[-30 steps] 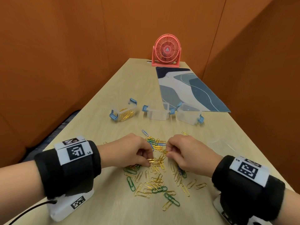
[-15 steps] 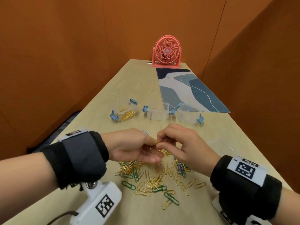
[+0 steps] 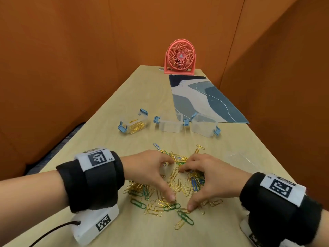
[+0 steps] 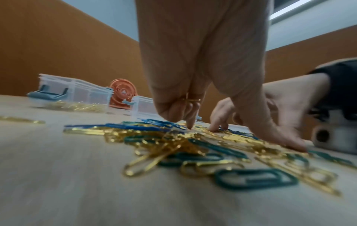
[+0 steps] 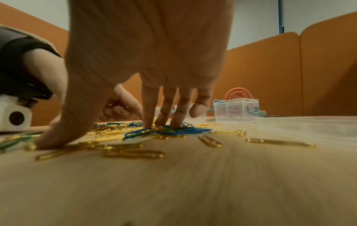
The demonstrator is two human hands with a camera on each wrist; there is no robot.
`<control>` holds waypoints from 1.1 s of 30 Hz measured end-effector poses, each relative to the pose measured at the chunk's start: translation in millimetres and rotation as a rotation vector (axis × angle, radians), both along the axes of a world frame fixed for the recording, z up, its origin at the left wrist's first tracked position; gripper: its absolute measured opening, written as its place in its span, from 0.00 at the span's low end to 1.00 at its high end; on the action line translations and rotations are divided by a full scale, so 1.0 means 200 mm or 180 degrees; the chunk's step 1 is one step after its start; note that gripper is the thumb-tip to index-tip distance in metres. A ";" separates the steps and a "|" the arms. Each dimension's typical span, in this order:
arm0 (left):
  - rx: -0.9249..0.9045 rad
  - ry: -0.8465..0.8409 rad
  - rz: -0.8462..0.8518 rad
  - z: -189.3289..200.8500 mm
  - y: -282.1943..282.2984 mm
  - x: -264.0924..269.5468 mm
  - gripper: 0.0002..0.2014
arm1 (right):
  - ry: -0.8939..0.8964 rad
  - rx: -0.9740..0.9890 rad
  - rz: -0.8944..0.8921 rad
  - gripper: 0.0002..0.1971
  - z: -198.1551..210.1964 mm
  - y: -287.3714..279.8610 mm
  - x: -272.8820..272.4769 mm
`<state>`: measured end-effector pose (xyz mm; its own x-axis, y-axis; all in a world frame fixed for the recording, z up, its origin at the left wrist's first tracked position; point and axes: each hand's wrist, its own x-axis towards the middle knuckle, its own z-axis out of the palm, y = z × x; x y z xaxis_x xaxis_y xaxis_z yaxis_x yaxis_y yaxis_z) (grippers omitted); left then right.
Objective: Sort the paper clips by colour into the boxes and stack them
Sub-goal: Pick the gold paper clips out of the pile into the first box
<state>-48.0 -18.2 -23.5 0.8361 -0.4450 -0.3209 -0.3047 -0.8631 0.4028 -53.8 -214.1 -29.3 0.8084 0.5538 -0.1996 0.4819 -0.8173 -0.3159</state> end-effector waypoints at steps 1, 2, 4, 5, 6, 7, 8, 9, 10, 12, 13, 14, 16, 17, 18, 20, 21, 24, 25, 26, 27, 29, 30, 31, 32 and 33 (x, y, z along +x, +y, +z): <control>0.0071 -0.0096 -0.0127 -0.01 0.00 0.00 0.49 | -0.0012 -0.0019 -0.0007 0.42 0.00 0.00 0.00; 0.0068 -0.0181 -0.0188 -0.02 -0.01 0.00 0.48 | -0.0026 0.0009 -0.0030 0.40 0.00 0.00 0.01; -0.0049 -0.0325 -0.0185 -0.02 -0.01 0.00 0.39 | -0.0044 0.0121 -0.0114 0.32 0.01 0.00 0.02; -0.0126 -0.0393 -0.0179 -0.03 -0.01 -0.01 0.33 | -0.0050 0.0174 -0.0162 0.27 0.01 0.01 0.02; -0.0201 -0.0455 -0.0181 -0.03 -0.01 -0.01 0.27 | -0.0045 0.0222 -0.0194 0.22 0.01 0.01 0.03; -0.0263 -0.0503 -0.0195 -0.03 -0.01 -0.01 0.22 | -0.0034 0.0264 -0.0207 0.18 0.01 0.01 0.03; -0.0291 -0.0535 -0.0213 -0.04 -0.01 -0.01 0.18 | -0.0033 0.0284 -0.0195 0.14 0.00 0.01 0.03; -0.0279 -0.0532 -0.0221 -0.04 -0.01 -0.01 0.16 | -0.0051 0.0294 -0.0167 0.10 0.00 0.02 0.03; -0.0248 -0.0489 -0.0223 -0.05 -0.01 -0.02 0.13 | -0.0067 0.0299 -0.0142 0.07 0.00 0.02 0.02; -0.0169 -0.0345 -0.0253 -0.06 -0.02 -0.02 0.09 | -0.0092 0.0296 -0.0120 0.04 0.00 0.02 0.02; -0.0126 -0.0255 -0.0265 -0.05 -0.02 -0.02 0.08 | -0.0114 0.0282 -0.0111 0.04 0.00 0.02 0.02; -0.0123 -0.0156 -0.0248 -0.05 -0.01 -0.01 0.06 | -0.0152 0.0251 -0.0111 0.04 0.00 0.02 0.02; -0.0255 0.0036 -0.0074 -0.03 0.00 0.01 0.05 | -0.0296 0.0165 -0.0142 0.06 -0.01 0.01 0.03; -0.0381 0.0167 0.0098 -0.02 0.02 0.02 0.06 | -0.0403 0.0125 -0.0178 0.08 -0.01 0.00 0.03; -0.0624 0.0381 0.0338 0.00 0.03 0.03 0.08 | -0.0516 0.0114 -0.0222 0.09 -0.02 0.00 0.03; -0.1501 0.1107 0.0960 0.02 0.06 0.03 0.10 | -0.0716 0.0173 -0.0262 0.08 -0.02 -0.01 0.04; -0.2015 0.1475 0.1234 0.04 0.07 0.03 0.11 | -0.0741 0.0235 -0.0205 0.08 -0.02 -0.01 0.04; -0.2882 0.2207 0.1590 0.05 0.10 0.03 0.11 | -0.0408 0.0270 0.0157 0.24 -0.02 0.02 0.03; -0.2989 0.2328 0.1583 0.05 0.11 0.03 0.10 | -0.0290 0.0209 0.0290 0.29 -0.02 0.02 0.02; -0.3023 0.2356 0.1569 0.05 0.11 0.03 0.10 | -0.0204 0.0142 0.0401 0.32 -0.02 0.03 0.01; -0.2972 0.2316 0.1557 0.05 0.11 0.03 0.10 | -0.0160 0.0084 0.0493 0.33 -0.02 0.04 0.01; -0.2477 0.1900 0.1356 0.04 0.11 0.02 0.08 | -0.0135 0.0043 0.0560 0.29 -0.01 0.04 0.01; -0.2011 0.1532 0.1151 0.04 0.11 0.01 0.04 | -0.0128 0.0082 0.0533 0.26 -0.01 0.05 0.01; -0.1502 0.1158 0.0902 0.03 0.11 0.00 0.04 | -0.0108 0.0136 0.0487 0.23 0.00 0.05 0.01; -0.1035 0.0819 0.0615 0.02 0.11 0.00 0.12 | -0.0078 0.0186 0.0437 0.20 0.00 0.05 0.02; -0.0675 0.0548 0.0378 0.01 0.11 0.00 0.19 | -0.0042 0.0236 0.0385 0.17 0.00 0.06 0.02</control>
<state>-48.4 3.8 -21.6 0.8277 -0.4195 -0.3727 -0.1182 -0.7796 0.6150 -50.8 -203.1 -29.0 0.7370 0.6602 -0.1444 0.5801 -0.7276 -0.3661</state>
